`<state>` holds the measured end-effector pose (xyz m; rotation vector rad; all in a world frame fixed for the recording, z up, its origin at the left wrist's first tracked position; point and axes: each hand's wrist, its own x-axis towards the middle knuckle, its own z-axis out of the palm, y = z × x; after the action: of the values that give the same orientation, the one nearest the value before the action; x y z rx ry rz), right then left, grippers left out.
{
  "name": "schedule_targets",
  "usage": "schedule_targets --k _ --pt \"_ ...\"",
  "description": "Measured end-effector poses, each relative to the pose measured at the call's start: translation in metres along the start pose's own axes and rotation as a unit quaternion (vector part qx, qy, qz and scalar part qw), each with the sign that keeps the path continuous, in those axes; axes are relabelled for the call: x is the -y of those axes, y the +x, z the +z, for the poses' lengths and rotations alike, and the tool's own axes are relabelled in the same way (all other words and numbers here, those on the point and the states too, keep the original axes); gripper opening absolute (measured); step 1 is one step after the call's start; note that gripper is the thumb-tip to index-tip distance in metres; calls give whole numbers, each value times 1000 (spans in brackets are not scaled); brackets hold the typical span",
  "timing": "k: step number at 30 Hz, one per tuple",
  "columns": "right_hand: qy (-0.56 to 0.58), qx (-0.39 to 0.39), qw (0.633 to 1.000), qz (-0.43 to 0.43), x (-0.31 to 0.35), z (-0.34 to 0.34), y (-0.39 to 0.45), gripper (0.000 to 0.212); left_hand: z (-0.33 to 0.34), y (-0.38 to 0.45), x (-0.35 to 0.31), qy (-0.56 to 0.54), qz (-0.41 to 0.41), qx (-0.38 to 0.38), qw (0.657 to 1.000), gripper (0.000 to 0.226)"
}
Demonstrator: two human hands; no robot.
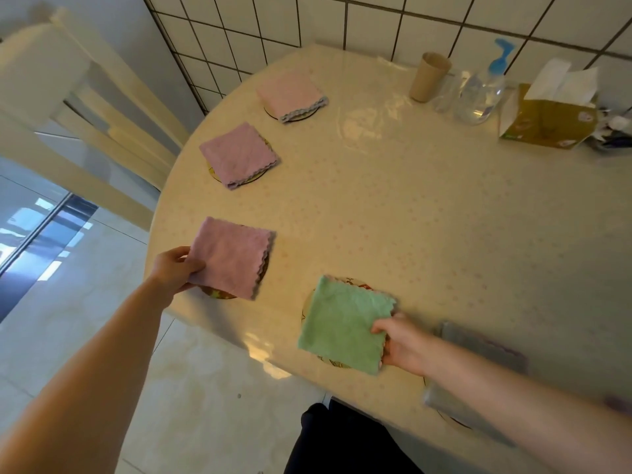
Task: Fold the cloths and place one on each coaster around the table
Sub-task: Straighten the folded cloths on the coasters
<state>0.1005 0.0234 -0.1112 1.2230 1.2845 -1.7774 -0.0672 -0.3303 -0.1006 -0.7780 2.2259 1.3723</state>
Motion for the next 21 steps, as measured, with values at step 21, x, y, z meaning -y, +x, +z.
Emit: schedule_targets --k 21 --pt "-326 -45 944 -23 12 -15 -8 21 0 32 6 187 30 -134 973 31"
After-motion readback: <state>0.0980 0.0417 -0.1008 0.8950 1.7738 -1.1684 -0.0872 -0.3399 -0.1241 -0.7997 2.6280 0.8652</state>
